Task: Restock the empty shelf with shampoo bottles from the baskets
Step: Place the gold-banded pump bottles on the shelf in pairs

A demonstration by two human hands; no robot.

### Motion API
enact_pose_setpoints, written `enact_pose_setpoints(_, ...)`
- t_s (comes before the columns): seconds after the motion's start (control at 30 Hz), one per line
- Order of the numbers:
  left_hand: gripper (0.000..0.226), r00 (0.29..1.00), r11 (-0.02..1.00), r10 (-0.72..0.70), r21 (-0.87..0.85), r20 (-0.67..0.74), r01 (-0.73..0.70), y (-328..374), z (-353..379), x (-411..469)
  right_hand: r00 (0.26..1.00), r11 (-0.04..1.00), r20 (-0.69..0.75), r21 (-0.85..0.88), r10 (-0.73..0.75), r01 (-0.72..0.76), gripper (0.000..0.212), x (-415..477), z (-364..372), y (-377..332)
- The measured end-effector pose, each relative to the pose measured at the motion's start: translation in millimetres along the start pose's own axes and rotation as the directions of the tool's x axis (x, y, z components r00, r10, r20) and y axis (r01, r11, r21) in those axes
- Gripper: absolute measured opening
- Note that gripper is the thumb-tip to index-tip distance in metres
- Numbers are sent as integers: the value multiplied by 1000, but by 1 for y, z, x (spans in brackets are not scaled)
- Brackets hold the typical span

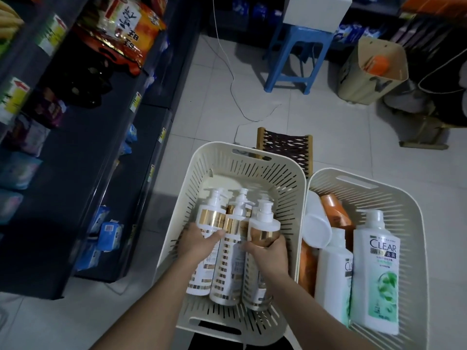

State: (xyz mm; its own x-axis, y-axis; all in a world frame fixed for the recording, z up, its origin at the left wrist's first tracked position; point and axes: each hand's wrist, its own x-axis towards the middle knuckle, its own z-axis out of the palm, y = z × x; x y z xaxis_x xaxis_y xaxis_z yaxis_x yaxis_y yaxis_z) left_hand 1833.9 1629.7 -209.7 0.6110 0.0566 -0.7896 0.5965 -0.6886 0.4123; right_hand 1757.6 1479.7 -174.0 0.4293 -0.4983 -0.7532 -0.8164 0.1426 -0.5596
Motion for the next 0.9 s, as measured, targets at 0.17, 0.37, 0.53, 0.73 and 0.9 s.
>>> enact_pose_setpoints(0.17,49,994,985,33,-173,107,-14,-7,-13,-14,987,998,154,-42,-47,54,76,-2,0,-10)
enact_pose_setpoints(0.37,23,983,877,68,-479,171,23,-5,-24,-61,898,986,417,-28,-137,164,51,-25,-6,-32)
enact_pose_setpoints(0.53,41,980,752,142,-659,139,-15,-8,-35,-96,830,981,529,22,-177,195,50,-45,-23,-42)
enact_pose_setpoints(0.73,44,978,542,197,-838,64,-54,-12,-46,-151,793,979,590,-24,-151,204,89,-72,-34,-50)
enact_pose_setpoints(0.9,39,985,413,167,-905,-33,-100,-29,-46,-202,733,982,674,-60,-93,179,65,-85,-37,-51)
